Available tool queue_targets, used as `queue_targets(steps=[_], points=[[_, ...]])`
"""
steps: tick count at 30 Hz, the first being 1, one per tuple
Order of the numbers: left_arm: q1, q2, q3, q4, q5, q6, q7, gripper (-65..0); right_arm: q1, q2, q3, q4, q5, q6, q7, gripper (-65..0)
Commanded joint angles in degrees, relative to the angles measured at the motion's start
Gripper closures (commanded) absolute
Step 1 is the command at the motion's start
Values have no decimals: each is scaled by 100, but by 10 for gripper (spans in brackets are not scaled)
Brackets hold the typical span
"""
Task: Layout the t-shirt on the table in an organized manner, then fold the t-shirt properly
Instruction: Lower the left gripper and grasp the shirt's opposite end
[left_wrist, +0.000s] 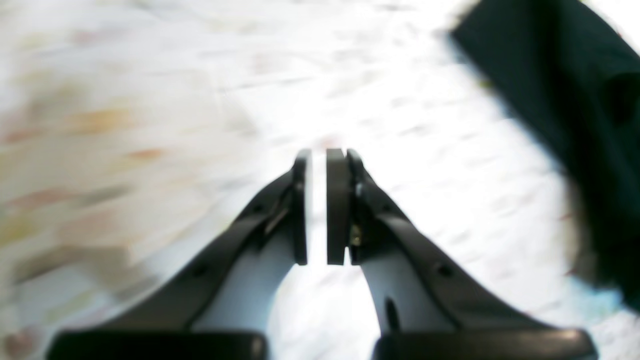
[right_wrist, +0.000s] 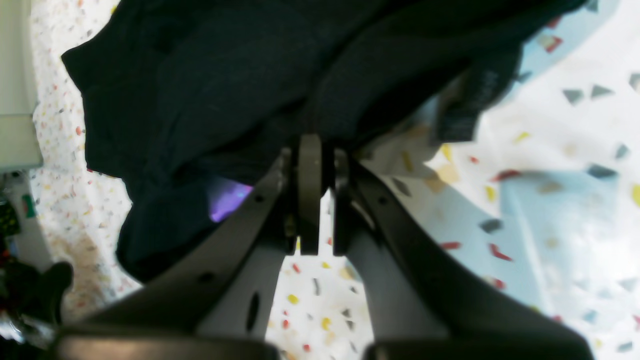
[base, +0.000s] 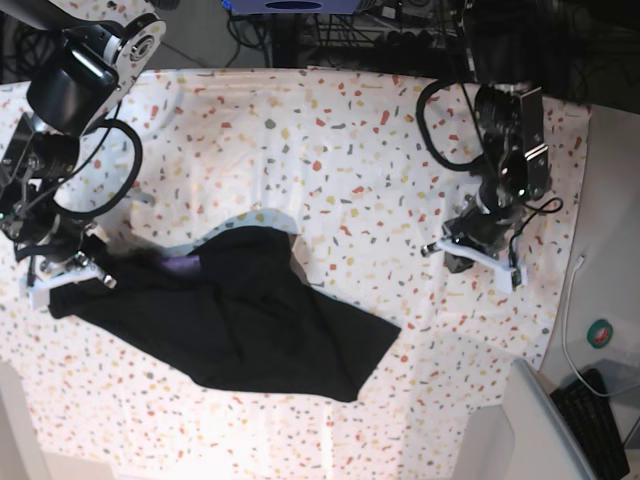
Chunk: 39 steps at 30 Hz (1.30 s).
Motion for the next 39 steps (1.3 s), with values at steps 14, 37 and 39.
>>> queue_targets(steps=[14, 37, 39], points=[[-2524, 314, -154, -3548, -30, 10, -826, -51, 19, 187, -22, 136, 60, 33, 47, 0], [-2946, 727, -102, -4954, 31, 10, -2127, 0, -175, 187, -22, 144, 87, 51, 47, 0], [-2832, 718, -110, -4831, -13, 10, -2127, 0, -175, 196, -22, 144, 78, 51, 47, 0]])
